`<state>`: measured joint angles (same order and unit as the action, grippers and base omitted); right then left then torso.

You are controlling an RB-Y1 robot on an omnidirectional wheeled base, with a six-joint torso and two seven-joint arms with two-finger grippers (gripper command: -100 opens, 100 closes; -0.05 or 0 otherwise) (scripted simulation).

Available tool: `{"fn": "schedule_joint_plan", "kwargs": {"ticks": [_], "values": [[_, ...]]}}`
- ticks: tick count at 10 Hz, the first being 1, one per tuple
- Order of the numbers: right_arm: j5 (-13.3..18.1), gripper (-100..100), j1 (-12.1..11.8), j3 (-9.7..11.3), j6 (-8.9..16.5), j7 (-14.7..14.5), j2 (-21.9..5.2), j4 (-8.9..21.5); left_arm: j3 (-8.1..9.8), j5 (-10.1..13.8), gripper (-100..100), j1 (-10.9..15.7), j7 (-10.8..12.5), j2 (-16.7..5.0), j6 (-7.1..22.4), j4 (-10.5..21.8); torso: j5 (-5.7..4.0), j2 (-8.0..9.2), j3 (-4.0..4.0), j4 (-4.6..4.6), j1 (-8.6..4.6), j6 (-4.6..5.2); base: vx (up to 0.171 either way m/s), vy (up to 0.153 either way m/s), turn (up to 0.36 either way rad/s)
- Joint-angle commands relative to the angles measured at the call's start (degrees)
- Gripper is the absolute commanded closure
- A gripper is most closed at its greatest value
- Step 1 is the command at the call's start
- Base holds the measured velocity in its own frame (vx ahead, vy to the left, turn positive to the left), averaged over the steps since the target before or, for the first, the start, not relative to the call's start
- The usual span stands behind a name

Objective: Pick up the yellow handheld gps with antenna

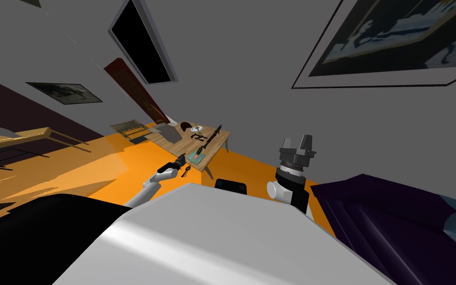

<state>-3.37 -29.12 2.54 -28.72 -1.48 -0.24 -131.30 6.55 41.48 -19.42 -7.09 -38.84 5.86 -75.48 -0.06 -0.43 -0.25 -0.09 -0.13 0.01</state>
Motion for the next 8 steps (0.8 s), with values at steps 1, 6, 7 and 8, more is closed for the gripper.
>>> {"fn": "schedule_joint_plan", "kwargs": {"ticks": [1,6,7,8], "values": [[0.0,0,0.0,0.0,0.0,0.0,0.0,0.0,0.88,1.0,-100,0.1,0.1,-0.4,2.0,1.5,0.0,0.0,0.0,0.0,0.0,0.0,0.093,-0.079,0.052],[0.0,0,0.0,0.0,0.0,0.0,0.0,0.0,1.84,8.7,-100,4.8,1.2,-4.6,8.9,10.9,-0.05,-0.21,-0.14,-0.06,-0.13,0.02,0.131,-0.116,0.063],[0.0,0,0.0,0.0,0.0,0.0,0.0,0.0,1.84,9.0,-100,4.8,1.2,-4.6,8.9,11.7,-0.04,-0.22,-0.13,-0.05,-0.15,0.02,0.107,-0.099,0.045],[0.0,0,0.0,0.0,0.0,0.0,0.0,0.0,1.84,9.0,-100,4.8,1.2,-4.6,8.9,13.7,-0.03,-0.16,-0.11,-0.05,-0.12,0.03,0.045,-0.052,-0.003]]}}
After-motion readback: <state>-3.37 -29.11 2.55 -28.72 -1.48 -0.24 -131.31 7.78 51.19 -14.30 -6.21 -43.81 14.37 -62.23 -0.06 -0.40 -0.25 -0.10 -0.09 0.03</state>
